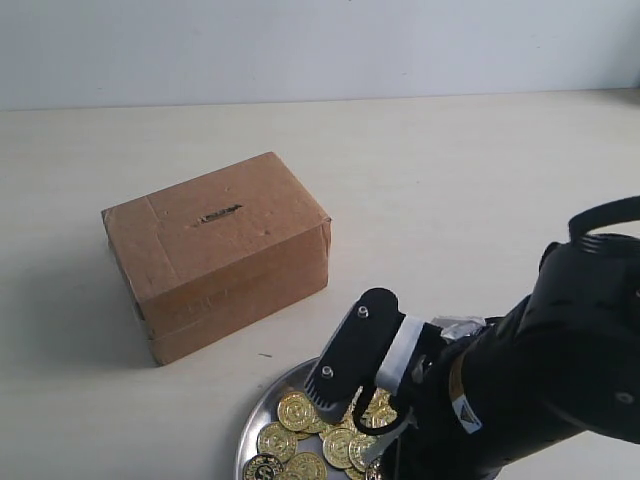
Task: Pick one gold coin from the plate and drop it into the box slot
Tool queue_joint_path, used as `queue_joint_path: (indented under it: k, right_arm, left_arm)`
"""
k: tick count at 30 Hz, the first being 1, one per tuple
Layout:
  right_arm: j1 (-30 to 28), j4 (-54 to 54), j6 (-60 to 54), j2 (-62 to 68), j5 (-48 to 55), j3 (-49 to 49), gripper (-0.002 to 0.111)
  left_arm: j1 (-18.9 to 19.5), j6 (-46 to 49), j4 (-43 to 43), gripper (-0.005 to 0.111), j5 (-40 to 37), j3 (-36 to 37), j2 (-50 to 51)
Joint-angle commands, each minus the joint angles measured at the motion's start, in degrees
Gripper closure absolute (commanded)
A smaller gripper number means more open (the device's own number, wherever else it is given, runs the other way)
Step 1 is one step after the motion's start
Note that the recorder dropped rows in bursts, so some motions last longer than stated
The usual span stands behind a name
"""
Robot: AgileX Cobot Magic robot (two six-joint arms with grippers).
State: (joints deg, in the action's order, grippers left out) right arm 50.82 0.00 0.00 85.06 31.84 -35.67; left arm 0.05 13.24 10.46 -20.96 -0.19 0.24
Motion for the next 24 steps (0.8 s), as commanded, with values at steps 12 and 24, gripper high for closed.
queue_joint_path:
  k: [12,24]
  right_arm:
    - [-0.2,11.6,-5.1,-11.1,4.1,-1.0,0.086]
    - [-0.2,11.8,-7.9,-11.9,7.5,-3.6,0.086]
  left_arm:
    - [0.0,0.1,0.7,0.107,0.6,0.2,-0.2]
    - [0.0,0.1,0.7,0.107,0.6,0.2,-0.2]
